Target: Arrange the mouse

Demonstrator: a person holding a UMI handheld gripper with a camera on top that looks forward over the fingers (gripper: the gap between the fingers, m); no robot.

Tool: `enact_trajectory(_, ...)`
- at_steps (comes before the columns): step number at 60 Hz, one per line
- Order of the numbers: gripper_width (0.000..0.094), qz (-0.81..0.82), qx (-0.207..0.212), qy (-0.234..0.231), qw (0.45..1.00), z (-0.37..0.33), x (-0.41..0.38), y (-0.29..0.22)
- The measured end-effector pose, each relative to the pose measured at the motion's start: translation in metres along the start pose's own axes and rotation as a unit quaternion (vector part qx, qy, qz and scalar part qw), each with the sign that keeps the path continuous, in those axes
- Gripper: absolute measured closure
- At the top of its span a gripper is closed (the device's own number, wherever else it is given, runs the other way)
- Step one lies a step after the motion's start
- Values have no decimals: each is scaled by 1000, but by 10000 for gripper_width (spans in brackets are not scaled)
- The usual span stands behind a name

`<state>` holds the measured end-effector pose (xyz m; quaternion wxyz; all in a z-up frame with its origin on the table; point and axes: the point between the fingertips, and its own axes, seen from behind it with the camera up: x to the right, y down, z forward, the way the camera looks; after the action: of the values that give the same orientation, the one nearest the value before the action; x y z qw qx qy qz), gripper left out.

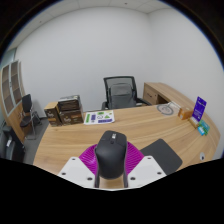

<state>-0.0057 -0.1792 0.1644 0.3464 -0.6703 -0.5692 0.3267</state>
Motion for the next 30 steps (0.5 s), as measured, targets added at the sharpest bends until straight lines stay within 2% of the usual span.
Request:
enact_trajectory(10, 622, 10, -6, 40, 999, 17, 98, -3)
enact_trajectory(20, 620, 22, -46, 47, 998, 49, 161, 41)
enact_trajectory(30, 616, 24, -84, 33, 996, 79, 183, 94)
